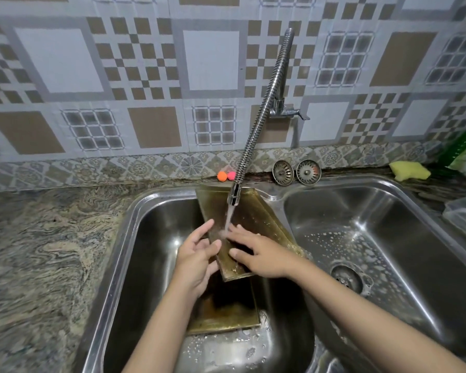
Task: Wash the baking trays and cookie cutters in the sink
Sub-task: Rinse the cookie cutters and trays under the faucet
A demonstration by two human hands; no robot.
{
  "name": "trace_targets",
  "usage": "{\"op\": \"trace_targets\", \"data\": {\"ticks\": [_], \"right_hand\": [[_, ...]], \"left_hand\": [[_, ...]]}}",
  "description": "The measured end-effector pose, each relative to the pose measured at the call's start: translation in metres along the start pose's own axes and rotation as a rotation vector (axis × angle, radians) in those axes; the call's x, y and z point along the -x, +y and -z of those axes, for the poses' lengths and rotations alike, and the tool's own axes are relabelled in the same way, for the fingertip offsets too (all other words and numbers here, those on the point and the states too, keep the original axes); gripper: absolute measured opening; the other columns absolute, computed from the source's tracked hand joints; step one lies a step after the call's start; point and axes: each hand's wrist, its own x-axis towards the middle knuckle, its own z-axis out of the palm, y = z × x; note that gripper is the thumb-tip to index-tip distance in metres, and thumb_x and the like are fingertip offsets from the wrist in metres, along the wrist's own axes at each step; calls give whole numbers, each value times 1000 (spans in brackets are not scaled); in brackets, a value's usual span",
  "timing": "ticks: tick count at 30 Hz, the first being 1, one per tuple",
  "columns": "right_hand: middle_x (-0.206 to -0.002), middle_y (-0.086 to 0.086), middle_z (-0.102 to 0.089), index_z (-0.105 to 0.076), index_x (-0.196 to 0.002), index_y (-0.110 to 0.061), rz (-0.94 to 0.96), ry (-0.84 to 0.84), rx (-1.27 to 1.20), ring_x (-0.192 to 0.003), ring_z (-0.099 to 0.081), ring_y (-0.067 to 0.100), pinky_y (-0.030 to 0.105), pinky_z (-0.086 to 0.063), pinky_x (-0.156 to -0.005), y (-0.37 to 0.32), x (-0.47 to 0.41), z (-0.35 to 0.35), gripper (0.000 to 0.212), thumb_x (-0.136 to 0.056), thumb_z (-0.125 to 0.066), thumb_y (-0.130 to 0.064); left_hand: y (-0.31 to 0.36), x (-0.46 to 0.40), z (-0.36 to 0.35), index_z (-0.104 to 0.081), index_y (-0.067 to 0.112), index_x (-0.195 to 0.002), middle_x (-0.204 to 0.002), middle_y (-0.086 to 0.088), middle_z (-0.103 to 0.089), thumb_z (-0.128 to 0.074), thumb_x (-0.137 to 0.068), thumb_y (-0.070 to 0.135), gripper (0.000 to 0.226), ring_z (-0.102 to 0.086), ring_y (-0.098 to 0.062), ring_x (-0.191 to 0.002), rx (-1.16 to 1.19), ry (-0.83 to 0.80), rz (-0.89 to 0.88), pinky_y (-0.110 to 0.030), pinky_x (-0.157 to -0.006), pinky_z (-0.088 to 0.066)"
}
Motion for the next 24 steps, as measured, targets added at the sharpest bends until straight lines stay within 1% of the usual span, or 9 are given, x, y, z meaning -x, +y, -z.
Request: {"op": "trace_targets", "data": {"ticks": [2,5,8,11,13,16,17,21,24], "right_hand": [[-161,-2,-5,-20,-152,-23,-132,-10,175,-148,-1,12,40,-6,-121,15,-7,12,60,-99,-39,-43],[-161,7,0,-15,-152,-13,-368,150,258,-148,2,22,51,-6,-118,20,-23,23,63,-100,-30,-45],[-161,-1,1,-15,-152,-20,-186,140,218,-148,5,19,57,0,-116,2,-23,11,56,-102,-29,-39],[-160,-8,-1,-12,-152,-28,48,-20,267,-147,5,10,46,3,-117,2,-1,4,58,-100,-33,-43],[-161,-6,4,-8,-153,-26,-37,7,329,-147,7,11,48,1,-119,18,-3,10,65,-98,-31,-52],[-161,5,7,-8,-153,-17,-409,211,299,-148,8,23,57,1,-116,24,-20,22,72,-96,-24,-58],[-161,5,7,-9,-153,-18,-437,258,279,-148,8,25,60,2,-114,18,-23,20,70,-96,-24,-57],[-161,-6,1,-13,-152,-30,-65,61,182,-147,6,13,53,2,-118,-11,-3,-3,55,-101,-30,-44],[-161,-3,2,-13,-153,-27,-186,45,140,-148,4,16,48,-2,-117,13,2,-3,58,-100,-30,-46]], "left_hand": [[0,2,8,-57,15,-125,-76,-6,-72,-48,-88,-15,48,-70,-17,-76,12,4,19,-35,-63,-60],[-8,11,1,-59,15,-124,-104,-16,-68,-51,-87,-14,48,-66,-28,-95,-71,-93,63,-41,-79,-57],[-11,12,-6,-61,14,-122,-112,-20,-63,-51,-86,-15,47,-64,-27,-95,-64,-110,53,-37,-79,-58],[-3,5,11,-60,11,-122,-104,-20,-67,-48,-87,-16,45,-66,-27,-89,-10,-60,33,-34,-70,-60],[-3,5,21,-60,12,-120,-103,-20,-68,-49,-88,-15,44,-66,-29,-90,-47,-50,34,-38,-73,-59],[-9,11,10,-61,12,-119,-106,-20,-67,-50,-87,-15,44,-66,-29,-93,-93,-128,43,-36,-74,-60],[-11,11,5,-62,13,-118,-106,-20,-66,-50,-87,-15,43,-66,-28,-92,-98,-142,43,-34,-72,-59],[-1,-3,9,-66,15,-111,-96,-21,-63,-53,-86,-12,39,-60,-30,-81,-168,-84,50,-33,-66,-56],[12,-6,18,-65,12,-110,-92,-25,-64,-51,-86,-14,38,-63,-30,-79,-241,-68,90,-34,-66,-58]]}}
